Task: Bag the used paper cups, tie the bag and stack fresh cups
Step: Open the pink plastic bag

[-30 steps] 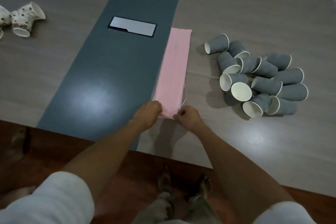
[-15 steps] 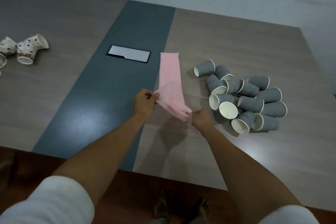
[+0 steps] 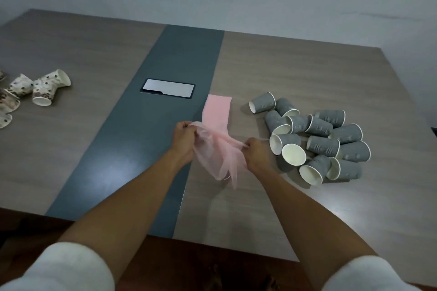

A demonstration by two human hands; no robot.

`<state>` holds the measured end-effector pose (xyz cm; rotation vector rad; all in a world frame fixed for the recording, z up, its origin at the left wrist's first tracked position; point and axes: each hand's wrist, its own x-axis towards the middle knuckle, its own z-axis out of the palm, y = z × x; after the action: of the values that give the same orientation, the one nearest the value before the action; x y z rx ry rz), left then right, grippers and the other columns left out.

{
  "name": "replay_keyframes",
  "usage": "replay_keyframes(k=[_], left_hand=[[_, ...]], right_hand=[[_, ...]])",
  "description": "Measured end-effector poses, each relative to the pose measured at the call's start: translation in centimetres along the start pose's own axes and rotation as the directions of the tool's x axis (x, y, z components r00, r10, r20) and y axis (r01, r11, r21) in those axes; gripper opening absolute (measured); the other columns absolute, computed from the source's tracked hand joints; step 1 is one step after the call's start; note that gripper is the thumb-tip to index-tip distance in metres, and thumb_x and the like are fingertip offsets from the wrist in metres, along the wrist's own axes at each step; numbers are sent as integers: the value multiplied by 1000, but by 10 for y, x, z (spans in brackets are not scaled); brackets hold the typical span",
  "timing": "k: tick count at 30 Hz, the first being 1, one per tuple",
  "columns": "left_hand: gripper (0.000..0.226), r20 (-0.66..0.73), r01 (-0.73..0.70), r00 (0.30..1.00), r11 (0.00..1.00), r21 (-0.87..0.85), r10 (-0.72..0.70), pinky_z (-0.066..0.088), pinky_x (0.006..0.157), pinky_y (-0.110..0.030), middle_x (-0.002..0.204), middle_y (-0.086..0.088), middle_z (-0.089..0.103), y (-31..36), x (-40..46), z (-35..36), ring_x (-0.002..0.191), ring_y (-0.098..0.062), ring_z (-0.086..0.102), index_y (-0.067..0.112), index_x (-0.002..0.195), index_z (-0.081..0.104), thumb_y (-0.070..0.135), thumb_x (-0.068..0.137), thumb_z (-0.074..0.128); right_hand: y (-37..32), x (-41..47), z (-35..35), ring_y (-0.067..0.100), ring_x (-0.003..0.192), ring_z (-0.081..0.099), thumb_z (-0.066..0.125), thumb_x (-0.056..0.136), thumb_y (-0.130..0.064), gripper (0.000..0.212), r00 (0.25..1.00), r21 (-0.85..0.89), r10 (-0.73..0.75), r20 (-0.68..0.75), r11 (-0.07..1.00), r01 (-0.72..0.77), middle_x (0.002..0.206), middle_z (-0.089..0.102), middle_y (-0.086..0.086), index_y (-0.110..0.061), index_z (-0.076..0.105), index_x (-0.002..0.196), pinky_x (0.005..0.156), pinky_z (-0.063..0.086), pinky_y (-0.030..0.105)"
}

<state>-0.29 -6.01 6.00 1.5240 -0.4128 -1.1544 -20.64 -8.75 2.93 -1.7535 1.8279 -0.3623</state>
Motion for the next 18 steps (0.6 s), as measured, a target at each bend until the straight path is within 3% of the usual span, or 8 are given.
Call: replay_keyframes(k=[3, 6, 8, 10, 12, 14, 16, 18], left_hand=[[7, -20, -113, 992, 945, 308, 125, 48, 69, -35, 95, -8, 56, -3, 6, -16, 84, -26, 55, 10, 104, 52, 12, 97, 53], [31, 281, -419, 905, 553, 720, 319, 47, 73, -33, 98, 1, 60, -4, 8, -34, 85, -21, 56, 15, 107, 58, 39, 92, 70], [45, 472, -521, 851, 252, 815, 231, 48, 82, -34, 110, 0, 55, -5, 12, -45, 91, -20, 57, 17, 113, 62, 45, 83, 80], [34, 468, -497, 862, 140, 857, 196, 50, 85, -38, 116, -6, 51, -8, 17, -51, 95, -27, 58, 11, 114, 63, 29, 88, 76], [19, 272, -343, 911, 204, 917, 310, 51, 86, -43, 118, -14, 56, -12, 18, -49, 100, -35, 59, 8, 111, 65, 13, 92, 64], [26, -140, -21, 954, 525, 851, 265, 54, 89, -48, 123, -19, 61, -8, 18, -47, 107, -40, 61, 8, 118, 67, 11, 93, 61], [19, -383, 344, 889, 917, 202, -249, 61, 77, -46, 111, -14, 67, 8, 20, -45, 94, -33, 67, 6, 110, 66, 12, 92, 67], [11, -259, 478, 777, 805, -351, -574, 58, 46, -30, 77, -7, 70, 22, 23, -52, 57, -22, 67, 9, 84, 62, 14, 92, 67]], right_hand=[[15, 8, -9, 43, 105, 62, 52, 88, -9, 27, 992, -47, 70, -101, 996, -75, 115, 61, 22, 0, 60, 112, 82, 49, 43], [24, 19, -24, 45, 110, 60, 46, 91, -6, 30, 941, 111, 242, -237, 969, -221, 120, 60, 22, -4, 51, 120, 89, 48, 47], [29, 32, -35, 43, 111, 61, 48, 92, -6, 29, 863, 400, 431, -264, 863, -309, 119, 63, 22, -6, 55, 119, 90, 47, 42], [27, 39, -42, 41, 110, 62, 48, 92, -11, 28, 823, 593, 508, -253, 754, -283, 118, 66, 21, -6, 60, 117, 87, 45, 37], [20, 36, -44, 37, 102, 64, 52, 89, -30, 31, 874, 575, 417, -249, 790, -213, 110, 69, 14, -14, 64, 113, 82, 44, 35], [21, 30, -45, 28, 87, 62, 65, 77, -51, 37, 946, 370, 206, -251, 923, -103, 94, 68, 2, -22, 65, 101, 75, 46, 35], [36, 30, -42, 26, 84, 60, 76, 75, -41, 34, 981, 183, 13, -194, 983, 23, 92, 66, 5, -17, 68, 98, 73, 48, 37], [52, 29, -40, 37, 96, 61, 68, 81, -17, 25, 974, 101, -36, -222, 993, 60, 104, 64, 17, -6, 68, 104, 80, 50, 43]])
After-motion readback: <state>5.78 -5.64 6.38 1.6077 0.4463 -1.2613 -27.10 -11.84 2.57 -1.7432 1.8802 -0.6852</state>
